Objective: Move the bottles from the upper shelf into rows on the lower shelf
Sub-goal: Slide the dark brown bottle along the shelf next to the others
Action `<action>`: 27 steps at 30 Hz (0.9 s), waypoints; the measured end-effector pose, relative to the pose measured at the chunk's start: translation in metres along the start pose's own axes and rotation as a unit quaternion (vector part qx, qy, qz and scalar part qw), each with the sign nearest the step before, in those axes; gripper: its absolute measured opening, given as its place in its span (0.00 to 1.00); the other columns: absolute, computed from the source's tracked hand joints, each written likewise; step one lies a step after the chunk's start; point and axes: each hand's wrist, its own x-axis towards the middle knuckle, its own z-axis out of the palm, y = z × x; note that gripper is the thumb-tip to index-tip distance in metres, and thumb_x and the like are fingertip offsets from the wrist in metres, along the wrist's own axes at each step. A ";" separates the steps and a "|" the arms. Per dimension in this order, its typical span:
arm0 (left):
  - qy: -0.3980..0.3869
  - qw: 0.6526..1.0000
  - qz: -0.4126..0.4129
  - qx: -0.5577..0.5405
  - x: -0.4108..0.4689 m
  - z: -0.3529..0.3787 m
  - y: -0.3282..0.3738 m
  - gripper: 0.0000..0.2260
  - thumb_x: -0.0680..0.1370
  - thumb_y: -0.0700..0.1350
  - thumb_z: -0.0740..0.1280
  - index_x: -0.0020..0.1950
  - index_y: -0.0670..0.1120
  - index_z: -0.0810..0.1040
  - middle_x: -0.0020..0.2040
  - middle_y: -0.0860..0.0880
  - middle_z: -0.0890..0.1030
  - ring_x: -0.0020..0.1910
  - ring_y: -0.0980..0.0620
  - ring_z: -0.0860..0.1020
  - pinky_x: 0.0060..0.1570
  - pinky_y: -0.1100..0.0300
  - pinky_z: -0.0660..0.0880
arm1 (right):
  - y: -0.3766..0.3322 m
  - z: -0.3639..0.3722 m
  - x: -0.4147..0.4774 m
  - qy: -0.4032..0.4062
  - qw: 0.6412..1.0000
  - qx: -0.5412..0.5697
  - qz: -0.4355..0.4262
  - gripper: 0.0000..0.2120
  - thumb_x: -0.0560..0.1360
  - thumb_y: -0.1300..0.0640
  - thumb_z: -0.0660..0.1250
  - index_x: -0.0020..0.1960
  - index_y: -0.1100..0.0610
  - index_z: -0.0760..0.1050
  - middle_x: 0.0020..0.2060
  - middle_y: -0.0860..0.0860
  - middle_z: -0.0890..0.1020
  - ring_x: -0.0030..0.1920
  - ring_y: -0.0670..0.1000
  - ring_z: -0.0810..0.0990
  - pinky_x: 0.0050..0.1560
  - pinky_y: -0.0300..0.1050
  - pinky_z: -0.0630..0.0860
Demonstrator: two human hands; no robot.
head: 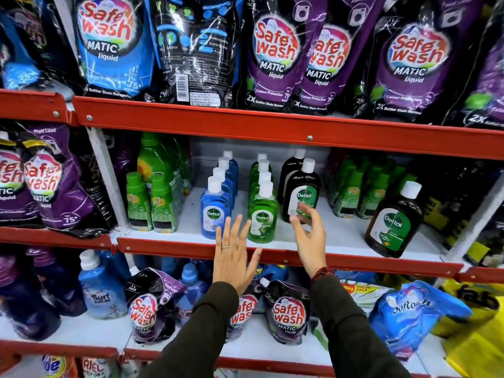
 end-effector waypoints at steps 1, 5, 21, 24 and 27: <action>0.004 1.000 0.011 -0.005 0.000 0.000 0.006 0.30 0.83 0.58 0.54 0.82 0.46 0.57 0.83 0.43 0.55 0.83 0.42 0.49 0.80 0.42 0.44 | -0.002 -0.008 0.001 0.028 1.000 -0.002 -0.010 0.16 0.79 0.57 0.67 0.66 0.51 0.74 0.65 0.48 0.78 0.63 0.47 0.77 0.56 0.36 0.77; -0.002 0.998 0.054 -0.027 0.006 0.006 0.042 0.28 0.82 0.58 0.55 0.81 0.48 0.61 0.82 0.45 0.61 0.82 0.44 0.55 0.79 0.42 0.48 | -0.010 -0.049 0.009 0.121 0.992 -0.017 -0.040 0.14 0.79 0.58 0.67 0.64 0.52 0.76 0.63 0.47 0.78 0.62 0.43 0.76 0.62 0.46 0.76; -0.044 0.997 0.039 -0.052 -0.005 0.040 0.087 0.21 0.83 0.57 0.54 0.72 0.50 0.70 0.70 0.48 0.75 0.70 0.44 0.71 0.74 0.45 0.59 | 0.004 -0.181 0.038 0.234 0.967 -0.090 0.048 0.35 0.74 0.60 0.74 0.77 0.59 0.62 0.73 0.59 0.69 0.73 0.57 0.69 0.73 0.48 0.65; -0.039 0.997 0.038 -0.050 -0.007 0.043 0.087 0.20 0.83 0.57 0.55 0.71 0.50 0.70 0.69 0.47 0.75 0.69 0.44 0.71 0.73 0.44 0.60 | 0.009 -0.187 0.037 0.206 0.972 -0.080 0.083 0.29 0.74 0.64 0.73 0.73 0.61 0.67 0.64 0.58 0.77 0.63 0.53 0.76 0.66 0.48 0.73; -0.033 0.998 0.039 -0.044 -0.007 0.043 0.087 0.20 0.82 0.57 0.56 0.71 0.49 0.70 0.68 0.47 0.76 0.69 0.44 0.71 0.74 0.45 0.58 | 0.007 -0.194 0.038 0.202 0.970 -0.093 0.096 0.25 0.76 0.64 0.72 0.71 0.63 0.69 0.64 0.60 0.78 0.60 0.52 0.76 0.59 0.42 0.70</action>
